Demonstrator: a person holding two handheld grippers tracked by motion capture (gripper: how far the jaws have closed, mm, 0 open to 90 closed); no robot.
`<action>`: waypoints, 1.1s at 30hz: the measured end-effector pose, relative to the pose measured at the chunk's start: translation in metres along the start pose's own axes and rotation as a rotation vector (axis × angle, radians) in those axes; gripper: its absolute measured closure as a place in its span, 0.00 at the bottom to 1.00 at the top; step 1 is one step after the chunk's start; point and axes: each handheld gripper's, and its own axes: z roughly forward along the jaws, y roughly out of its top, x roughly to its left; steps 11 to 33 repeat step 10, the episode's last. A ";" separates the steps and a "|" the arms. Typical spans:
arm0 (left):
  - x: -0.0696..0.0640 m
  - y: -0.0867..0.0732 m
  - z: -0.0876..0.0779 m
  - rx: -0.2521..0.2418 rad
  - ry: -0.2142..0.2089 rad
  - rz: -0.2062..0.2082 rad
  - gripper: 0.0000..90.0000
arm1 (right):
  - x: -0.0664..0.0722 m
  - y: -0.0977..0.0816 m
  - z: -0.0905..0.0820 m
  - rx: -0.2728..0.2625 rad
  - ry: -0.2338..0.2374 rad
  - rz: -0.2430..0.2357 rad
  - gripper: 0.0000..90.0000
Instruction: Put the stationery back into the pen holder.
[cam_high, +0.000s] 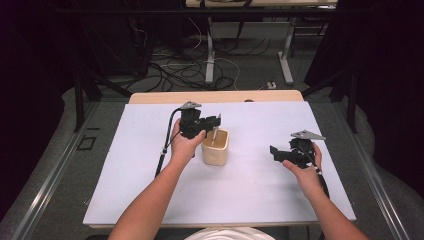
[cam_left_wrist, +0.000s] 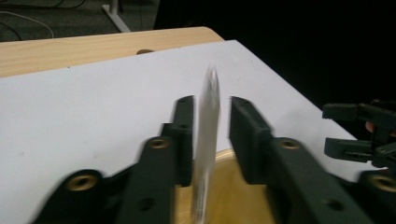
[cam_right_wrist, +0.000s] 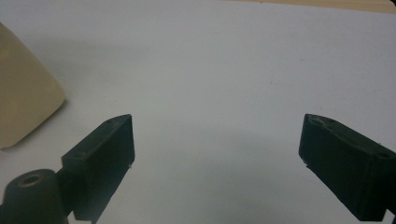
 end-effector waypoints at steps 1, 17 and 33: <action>0.000 0.000 -0.003 -0.005 0.001 0.007 0.72 | 0.000 0.000 0.000 0.001 -0.001 0.004 0.11; 0.009 0.002 -0.031 -0.060 0.125 0.049 0.44 | -0.001 0.001 -0.001 -0.007 -0.002 0.001 0.11; 0.009 0.002 -0.031 -0.060 0.125 0.049 0.44 | -0.001 0.001 -0.001 -0.007 -0.002 0.001 0.11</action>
